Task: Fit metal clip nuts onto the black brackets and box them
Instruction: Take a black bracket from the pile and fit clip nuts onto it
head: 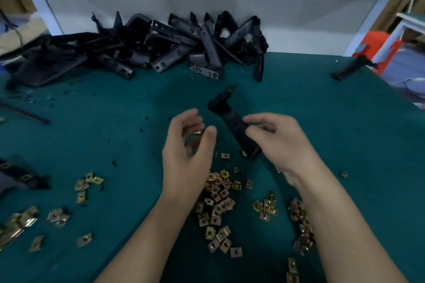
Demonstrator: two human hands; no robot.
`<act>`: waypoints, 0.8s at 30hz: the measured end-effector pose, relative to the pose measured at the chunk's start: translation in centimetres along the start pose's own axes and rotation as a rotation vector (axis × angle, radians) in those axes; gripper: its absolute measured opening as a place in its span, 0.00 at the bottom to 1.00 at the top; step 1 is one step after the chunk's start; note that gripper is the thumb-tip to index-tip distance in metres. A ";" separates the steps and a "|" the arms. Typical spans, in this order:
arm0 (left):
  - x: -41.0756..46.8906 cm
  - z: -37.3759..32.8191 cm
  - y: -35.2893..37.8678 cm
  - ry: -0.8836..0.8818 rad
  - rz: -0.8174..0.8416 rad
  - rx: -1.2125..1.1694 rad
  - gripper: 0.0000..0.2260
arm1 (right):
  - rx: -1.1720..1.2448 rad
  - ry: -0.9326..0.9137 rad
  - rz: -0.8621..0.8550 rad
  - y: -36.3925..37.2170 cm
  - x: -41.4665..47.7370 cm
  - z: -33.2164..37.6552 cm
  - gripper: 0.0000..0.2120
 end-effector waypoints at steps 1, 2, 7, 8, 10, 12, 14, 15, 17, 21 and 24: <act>0.1 0.2 -0.2 -0.044 -0.002 -0.132 0.22 | 0.075 -0.020 0.095 0.3 -0.7 0.7 0.11; 0.3 0.3 -0.3 -0.106 0.010 -0.273 0.30 | 0.145 -0.036 0.201 0.7 -1.4 1.2 0.11; 0.6 0.1 0.4 -0.260 0.182 -0.777 0.29 | 0.144 -0.079 0.487 2.4 -5.1 2.1 0.13; 0.5 -0.1 0.6 -0.254 0.221 -0.804 0.22 | 0.189 -0.067 0.494 2.6 -5.6 1.9 0.12; 0.2 -0.4 1.3 -0.251 0.280 -0.855 0.13 | 0.248 -0.024 0.464 2.2 -6.5 1.2 0.11; -0.2 -0.8 1.8 -0.260 0.347 -0.896 0.08 | 0.242 0.010 0.397 1.0 -7.7 0.2 0.09; -0.5 -0.9 2.1 -0.302 0.427 -0.933 0.03 | 0.119 0.013 0.261 -1.2 -9.5 -0.9 0.08; -0.7 -1.0 2.3 -0.330 0.472 -0.948 0.02 | 0.021 0.006 0.187 -2.4 -10.8 -1.5 0.08; -1.1 -1.0 2.6 -0.385 0.570 -0.956 0.03 | -0.217 0.015 0.095 -4.3 -13.9 -2.6 0.08; -2.2 -1.6 4.0 -0.426 0.764 -0.859 0.09 | -0.625 0.163 0.216 -4.1 -18.7 -5.3 0.21; -2.9 -1.7 4.6 -0.392 0.849 -0.722 0.15 | -0.632 0.147 0.243 -1.5 -19.7 -6.8 0.22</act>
Point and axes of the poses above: each hand's wrist, its own x-axis towards the middle knuckle, its own y-axis out of the palm, z = x × y, the point moved 4 cm from there along x, towards the middle knuckle, and after that the axes turned 15 degrees about z, right-handed, at the moved point
